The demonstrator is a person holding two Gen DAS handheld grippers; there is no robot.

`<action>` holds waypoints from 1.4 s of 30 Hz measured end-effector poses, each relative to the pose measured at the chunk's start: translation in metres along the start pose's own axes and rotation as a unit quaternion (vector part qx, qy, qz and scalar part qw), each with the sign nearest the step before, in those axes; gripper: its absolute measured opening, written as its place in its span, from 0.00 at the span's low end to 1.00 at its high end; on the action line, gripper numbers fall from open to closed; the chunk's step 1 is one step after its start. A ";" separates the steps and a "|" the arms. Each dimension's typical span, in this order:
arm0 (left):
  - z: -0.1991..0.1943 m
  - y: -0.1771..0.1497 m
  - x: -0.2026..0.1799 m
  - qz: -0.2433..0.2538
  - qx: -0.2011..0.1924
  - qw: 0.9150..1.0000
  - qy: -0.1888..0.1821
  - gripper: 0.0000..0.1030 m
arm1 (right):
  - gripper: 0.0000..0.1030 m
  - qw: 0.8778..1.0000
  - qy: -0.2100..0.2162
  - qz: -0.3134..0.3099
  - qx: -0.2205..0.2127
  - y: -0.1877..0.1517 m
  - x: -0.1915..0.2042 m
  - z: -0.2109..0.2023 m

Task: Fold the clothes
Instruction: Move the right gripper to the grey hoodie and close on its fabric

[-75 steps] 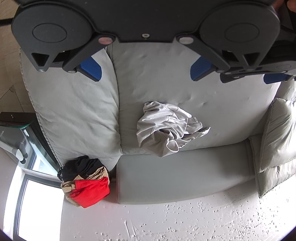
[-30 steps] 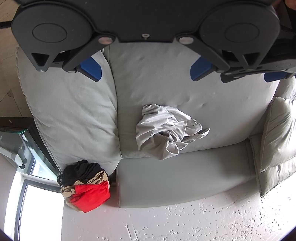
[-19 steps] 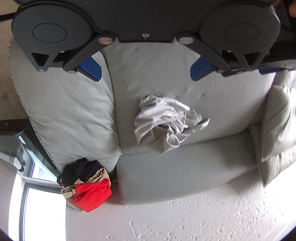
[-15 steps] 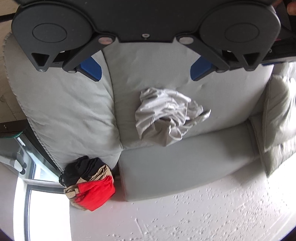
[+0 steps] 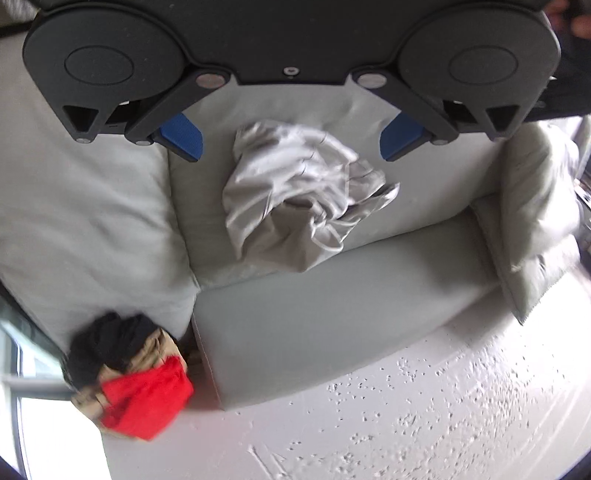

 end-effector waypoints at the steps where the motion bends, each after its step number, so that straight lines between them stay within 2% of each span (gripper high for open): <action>1: 0.007 0.003 0.000 0.003 0.001 1.000 0.001 0.51 | 1.00 1.000 0.001 -0.005 -0.002 0.003 0.002 0.009; 4: 0.024 0.012 0.000 0.008 -0.011 1.000 0.000 0.39 | 0.99 1.000 0.005 -0.005 -0.001 0.017 0.009 0.040; 5: 0.030 0.015 0.000 0.009 -0.017 1.000 -0.001 0.39 | 0.98 1.000 0.007 -0.005 0.000 0.021 0.011 0.050; 6: 0.034 0.017 -0.001 0.009 -0.025 1.000 -0.008 0.39 | 0.89 1.000 0.008 -0.009 0.004 0.026 0.014 0.061; 7: 0.038 0.020 -0.001 0.009 -0.033 0.999 -0.015 0.41 | 0.71 1.000 0.010 -0.013 0.008 0.030 0.017 0.072; 8: 0.043 0.021 -0.001 0.008 -0.032 0.999 -0.017 0.46 | 0.61 1.000 0.010 -0.019 0.015 0.032 0.019 0.084; 9: 0.048 0.021 -0.001 0.007 -0.030 0.999 -0.019 0.46 | 0.46 0.999 0.008 -0.024 0.022 0.035 0.021 0.097; 10: 0.054 0.022 -0.001 0.005 -0.027 0.999 -0.020 0.45 | 0.38 0.999 0.006 -0.030 0.027 0.037 0.022 0.110; 13: 0.064 0.023 0.003 -0.014 -0.025 0.999 -0.029 0.33 | 0.37 0.998 0.010 -0.037 0.045 0.040 0.025 0.151; 15: 0.068 0.022 0.005 -0.027 -0.025 0.999 -0.039 0.32 | 0.38 0.998 0.018 -0.037 0.057 0.039 0.027 0.172; 20: 0.072 0.018 0.008 -0.041 -0.033 0.998 -0.039 0.33 | 0.36 0.996 0.003 -0.033 0.085 0.034 0.024 0.214; 21: 0.072 0.018 0.008 -0.041 -0.033 0.998 -0.037 0.34 | 0.14 0.996 0.002 -0.018 0.092 0.034 0.020 0.220; 22: 0.071 0.018 0.008 -0.040 -0.036 0.998 -0.038 0.34 | 0.04 0.996 0.012 0.001 0.091 0.038 0.016 0.222; 24: 0.068 0.018 0.008 -0.035 -0.044 0.998 -0.041 0.34 | 0.04 0.996 0.032 0.036 0.072 0.053 0.008 0.218; 25: 0.066 0.018 0.007 -0.027 -0.048 0.998 -0.041 0.34 | 0.04 0.998 0.021 0.043 0.043 0.068 0.000 0.208; 28: 0.062 0.016 0.005 -0.009 -0.057 0.998 -0.039 0.34 | 0.04 0.997 -0.035 0.059 -0.043 0.116 -0.031 0.171; 30: 0.062 0.013 0.003 -0.008 -0.053 0.998 -0.046 0.34 | 0.04 0.991 -0.085 0.073 -0.073 0.137 -0.061 0.148; 31: 0.063 0.010 0.001 -0.008 -0.049 0.997 -0.051 0.34 | 0.05 0.989 -0.103 0.077 -0.073 0.142 -0.073 0.141; 34: 0.063 0.000 -0.001 -0.011 -0.039 0.997 -0.068 0.34 | 0.08 0.988 -0.136 0.073 -0.015 0.127 -0.098 0.128; 35: 0.062 -0.003 -0.001 -0.014 -0.035 0.997 -0.073 0.34 | 0.12 0.988 -0.140 0.071 0.007 0.116 -0.101 0.122; 36: 0.061 -0.005 -0.001 -0.017 -0.031 0.996 -0.077 0.34 | 0.23 0.988 -0.131 0.078 0.028 0.104 -0.101 0.116; 40: 0.055 -0.008 -0.003 -0.019 -0.031 0.995 -0.093 0.34 | 0.28 0.991 -0.041 0.093 0.082 0.060 -0.077 0.097; 42: 0.054 -0.004 -0.006 -0.020 -0.031 0.995 -0.095 0.38 | 0.28 0.986 0.016 0.126 0.111 0.041 -0.061 0.106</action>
Point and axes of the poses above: each gripper's, at about its wrist camera, not at the fingertips, and z roughly the way its jaws point, x to its left, y to its top, the point moved 8 cm from there along z, roughly the way its jaws point, and after that the axes turned 4 degrees about -x, right-handed, at the moved point
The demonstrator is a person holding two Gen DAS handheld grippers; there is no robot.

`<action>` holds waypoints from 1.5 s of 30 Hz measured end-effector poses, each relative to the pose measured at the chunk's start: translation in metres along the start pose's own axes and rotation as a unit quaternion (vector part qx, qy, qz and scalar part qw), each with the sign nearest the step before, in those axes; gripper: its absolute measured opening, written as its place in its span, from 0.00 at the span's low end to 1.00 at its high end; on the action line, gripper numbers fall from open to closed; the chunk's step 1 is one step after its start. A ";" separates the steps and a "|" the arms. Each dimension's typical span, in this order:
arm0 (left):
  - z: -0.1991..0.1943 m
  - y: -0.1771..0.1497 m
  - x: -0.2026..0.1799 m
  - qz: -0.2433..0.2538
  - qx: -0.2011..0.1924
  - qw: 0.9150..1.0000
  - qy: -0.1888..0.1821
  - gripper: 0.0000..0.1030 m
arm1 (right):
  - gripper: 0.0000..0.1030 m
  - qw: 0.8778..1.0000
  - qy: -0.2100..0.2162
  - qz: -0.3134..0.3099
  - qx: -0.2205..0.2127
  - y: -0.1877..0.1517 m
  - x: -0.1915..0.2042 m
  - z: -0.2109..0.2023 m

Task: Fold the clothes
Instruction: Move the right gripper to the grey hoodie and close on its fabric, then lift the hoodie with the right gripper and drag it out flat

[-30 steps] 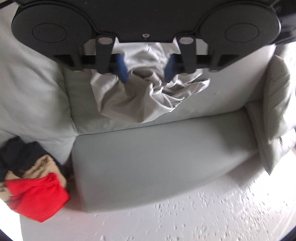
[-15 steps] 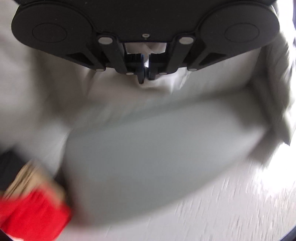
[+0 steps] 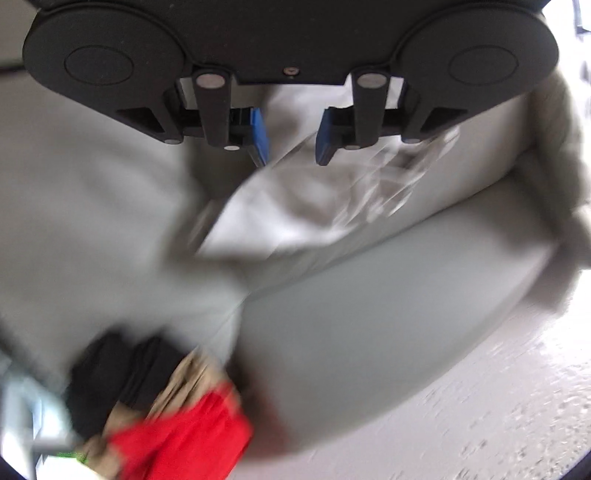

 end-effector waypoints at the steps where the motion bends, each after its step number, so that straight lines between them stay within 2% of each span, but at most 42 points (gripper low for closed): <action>1: 0.002 0.001 0.000 -0.001 0.001 1.000 0.001 0.40 | 0.28 0.999 0.024 0.015 0.017 -0.008 0.006 0.009; 2: 0.003 0.001 0.000 -0.003 0.003 1.000 0.004 0.40 | 0.27 0.998 0.046 0.027 0.030 -0.015 0.011 0.020; 4: 0.007 -0.001 0.001 -0.009 0.007 1.000 0.007 0.40 | 0.27 0.997 0.056 0.045 0.032 -0.018 0.018 0.045; 9: 0.020 -0.007 0.007 -0.029 0.018 0.999 0.009 0.39 | 0.28 0.992 0.041 0.116 0.039 -0.024 0.005 0.099; 12: 0.023 -0.009 0.007 -0.034 0.020 0.999 0.008 0.39 | 0.31 0.987 0.033 0.153 0.030 -0.028 -0.007 0.111; 15: 0.024 -0.011 0.005 -0.034 0.021 0.999 0.008 0.39 | 0.30 0.981 0.044 0.188 0.009 -0.026 -0.015 0.112; 17: 0.022 -0.013 0.003 -0.034 0.022 0.999 0.008 0.39 | 0.08 0.976 0.053 0.210 -0.004 -0.023 -0.021 0.112; 21: 0.008 -0.017 0.001 -0.031 0.017 0.999 0.007 0.39 | 0.08 0.983 0.057 0.175 -0.016 -0.028 -0.014 0.077; 26: -0.028 -0.027 -0.007 -0.045 0.015 0.999 -0.007 0.38 | 0.08 0.982 0.088 0.166 -0.012 -0.054 -0.011 -0.001; 31: -0.082 -0.038 -0.017 -0.022 -0.004 1.000 -0.019 0.39 | 0.08 0.973 0.129 0.190 -0.011 -0.087 -0.018 -0.067; 36: -0.124 -0.053 -0.014 -0.017 -0.014 1.000 -0.021 0.39 | 0.08 0.959 0.172 0.225 0.008 -0.137 -0.007 -0.082; 38: -0.130 -0.061 -0.011 -0.019 -0.010 1.000 -0.016 0.39 | 0.08 0.962 0.163 0.218 0.015 -0.156 -0.009 -0.085; 40: -0.127 -0.069 -0.008 -0.025 0.000 1.000 -0.012 0.39 | 0.09 0.973 0.136 0.186 0.027 -0.173 -0.015 -0.077; 43: -0.108 -0.084 -0.003 -0.037 0.033 0.999 0.004 0.38 | 0.16 0.984 0.075 0.133 0.093 -0.198 -0.030 -0.049; 45: -0.095 -0.091 0.000 -0.038 0.051 0.998 0.016 0.37 | 0.20 0.990 0.061 0.092 0.085 -0.196 -0.031 -0.055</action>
Point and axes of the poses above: each gripper's, at about its wrist camera, not at the fingertips, and z roughly the way its jaws point, x to its left, y to its top, the point moved 8 cm from there along z, roughly the way its jaws point, and after that the axes turned 4 degrees about -x, right-handed, at the moved point
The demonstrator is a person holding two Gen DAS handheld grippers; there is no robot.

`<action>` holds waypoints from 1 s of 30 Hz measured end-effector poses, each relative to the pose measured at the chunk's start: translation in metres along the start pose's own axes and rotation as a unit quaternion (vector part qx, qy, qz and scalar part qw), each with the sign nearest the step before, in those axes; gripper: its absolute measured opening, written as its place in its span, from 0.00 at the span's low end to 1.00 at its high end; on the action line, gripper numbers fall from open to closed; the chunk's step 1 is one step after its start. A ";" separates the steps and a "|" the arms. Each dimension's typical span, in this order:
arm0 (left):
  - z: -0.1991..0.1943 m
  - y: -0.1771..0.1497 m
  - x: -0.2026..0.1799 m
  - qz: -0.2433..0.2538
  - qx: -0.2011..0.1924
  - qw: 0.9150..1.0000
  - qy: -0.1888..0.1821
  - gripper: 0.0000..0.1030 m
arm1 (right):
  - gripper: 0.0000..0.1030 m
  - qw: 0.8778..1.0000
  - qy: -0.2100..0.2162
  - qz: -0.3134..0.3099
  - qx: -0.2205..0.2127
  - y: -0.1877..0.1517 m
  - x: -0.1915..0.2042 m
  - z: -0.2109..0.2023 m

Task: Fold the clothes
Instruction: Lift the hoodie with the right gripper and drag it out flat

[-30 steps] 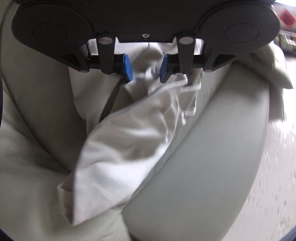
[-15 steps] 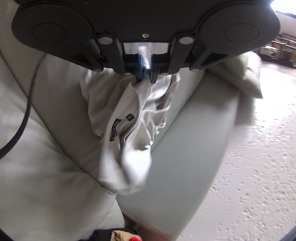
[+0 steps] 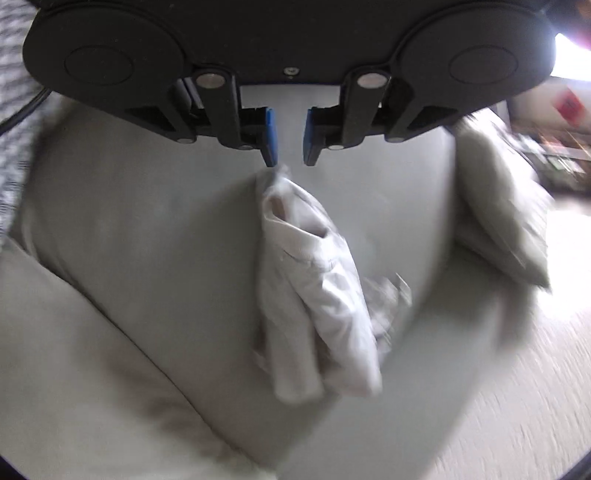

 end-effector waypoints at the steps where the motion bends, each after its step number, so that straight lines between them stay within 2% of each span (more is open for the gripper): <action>1: 0.007 -0.002 0.001 -0.001 0.009 1.000 0.006 0.37 | 0.24 1.000 -0.006 -0.021 -0.008 0.002 0.002 -0.005; 5: 0.024 0.003 -0.003 0.009 0.002 1.000 0.016 0.25 | 0.27 0.990 0.002 -0.130 -0.055 0.023 0.033 -0.024; 10: 0.042 0.025 -0.001 0.003 -0.017 0.999 0.040 0.22 | 0.27 0.979 0.031 -0.198 -0.047 0.048 0.075 0.011; 16: 0.069 0.031 0.013 -0.001 -0.002 0.999 0.049 0.22 | 0.28 0.978 -0.019 -0.205 0.012 0.060 0.081 0.093; 19: 0.072 0.030 0.023 -0.014 -0.003 0.999 0.051 0.22 | 0.39 0.973 -0.046 -0.222 0.035 0.061 0.082 0.125; 23: 0.076 0.026 0.030 -0.026 0.006 0.998 0.054 0.23 | 0.48 0.965 -0.074 -0.247 0.040 0.062 0.086 0.152; 24: 0.077 0.025 0.032 -0.028 0.007 0.998 0.054 0.23 | 0.47 0.963 -0.080 -0.256 0.037 0.060 0.088 0.155; 27: 0.079 0.022 0.034 -0.032 0.010 0.998 0.053 0.22 | 0.26 0.951 -0.118 -0.285 0.026 0.062 0.086 0.156; 29: 0.079 0.020 0.032 -0.032 0.008 0.998 0.054 0.23 | 0.21 0.948 -0.119 -0.294 0.030 0.062 0.084 0.153; 30: 0.078 0.019 0.031 -0.032 0.008 0.998 0.054 0.23 | 0.09 0.947 -0.118 -0.297 0.029 0.064 0.082 0.149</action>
Point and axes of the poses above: each gripper's, at about its wrist camera, not at the fingertips, and z roughly the way its jaws point, x to its left, y to its top, the point moved 8 cm from there along z, roughly the way its jaws point, and after that the axes turned 4 degrees about -x, right-handed, at the moved point
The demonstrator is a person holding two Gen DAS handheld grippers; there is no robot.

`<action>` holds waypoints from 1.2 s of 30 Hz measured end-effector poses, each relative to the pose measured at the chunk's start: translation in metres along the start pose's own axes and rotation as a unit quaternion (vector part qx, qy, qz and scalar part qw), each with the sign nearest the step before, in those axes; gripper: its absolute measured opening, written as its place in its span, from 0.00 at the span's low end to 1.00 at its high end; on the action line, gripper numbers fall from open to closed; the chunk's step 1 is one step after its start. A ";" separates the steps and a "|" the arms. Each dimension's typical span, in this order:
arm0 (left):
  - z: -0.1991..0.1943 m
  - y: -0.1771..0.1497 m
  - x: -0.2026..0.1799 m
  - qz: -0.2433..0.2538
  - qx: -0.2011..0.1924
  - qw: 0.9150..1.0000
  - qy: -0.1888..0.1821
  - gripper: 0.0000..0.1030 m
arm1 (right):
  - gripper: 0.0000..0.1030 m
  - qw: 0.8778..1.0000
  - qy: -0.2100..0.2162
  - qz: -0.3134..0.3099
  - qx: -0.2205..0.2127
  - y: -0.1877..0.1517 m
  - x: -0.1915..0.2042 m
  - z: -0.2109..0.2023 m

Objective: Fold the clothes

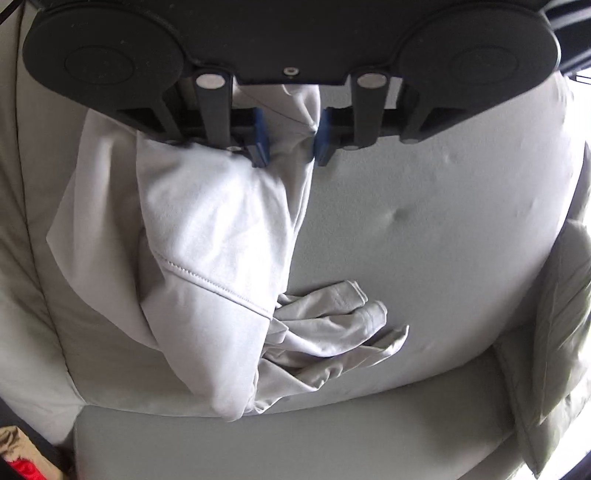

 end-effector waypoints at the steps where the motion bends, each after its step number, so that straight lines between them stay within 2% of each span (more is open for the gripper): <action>1: -0.001 -0.001 -0.001 0.000 -0.001 1.000 0.000 0.23 | 0.03 1.000 0.000 -0.003 -0.003 0.000 -0.003 -0.004; 4: -0.007 -0.005 -0.007 0.007 -0.006 1.000 -0.002 0.23 | 0.02 0.999 0.012 0.003 -0.033 0.006 -0.008 -0.026; 8: -0.014 -0.009 -0.015 0.015 -0.015 1.000 -0.008 0.23 | 0.01 0.991 0.053 0.066 -0.101 0.016 -0.034 -0.088; 11: -0.016 -0.013 -0.024 0.020 -0.017 1.000 -0.015 0.23 | 0.01 0.977 0.054 0.129 -0.161 0.015 -0.083 -0.143; 15: -0.014 -0.022 -0.038 0.020 -0.015 0.999 -0.033 0.23 | 0.01 0.951 0.016 0.223 -0.212 -0.003 -0.170 -0.188; 18: -0.009 -0.027 -0.049 0.024 -0.010 0.999 -0.040 0.23 | 0.01 0.931 -0.022 0.291 -0.218 -0.034 -0.239 -0.208; 20: -0.003 -0.030 -0.053 0.017 0.000 0.999 -0.045 0.23 | 0.02 0.925 -0.041 0.316 -0.208 -0.054 -0.270 -0.209; 23: 0.007 -0.036 -0.055 -0.002 0.013 0.999 -0.050 0.23 | 0.03 0.926 -0.035 0.331 -0.176 -0.070 -0.283 -0.192; 26: 0.017 -0.041 -0.053 -0.035 0.020 0.997 -0.059 0.23 | 0.22 0.929 -0.018 0.328 -0.170 -0.075 -0.283 -0.177; 27: 0.021 -0.042 -0.052 -0.053 0.023 0.996 -0.065 0.23 | 0.35 0.930 -0.008 0.327 -0.170 -0.076 -0.283 -0.177; 29: 0.031 -0.044 -0.049 -0.097 0.032 0.991 -0.082 0.23 | 0.36 0.928 0.011 0.330 -0.174 -0.080 -0.285 -0.183; 32: 0.050 -0.047 -0.046 -0.173 0.049 0.977 -0.111 0.22 | 0.37 0.921 0.038 0.345 -0.178 -0.076 -0.288 -0.182; 34: 0.061 -0.050 -0.047 -0.197 0.058 0.972 -0.116 0.22 | 0.38 0.917 0.049 0.351 -0.181 -0.076 -0.290 -0.183; 36: 0.068 -0.049 -0.047 -0.205 0.052 0.970 -0.117 0.22 | 0.39 0.918 0.055 0.349 -0.182 -0.076 -0.289 -0.182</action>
Point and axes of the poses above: each gripper's, at about its wrist camera, not at the fingertips, and z roughly the way its jaws point, x to its left, y to its top, the point moved 8 cm from there along z, roughly the way its jaws point, and after that the axes turned 4 degrees about -x, right-handed, at the moved point
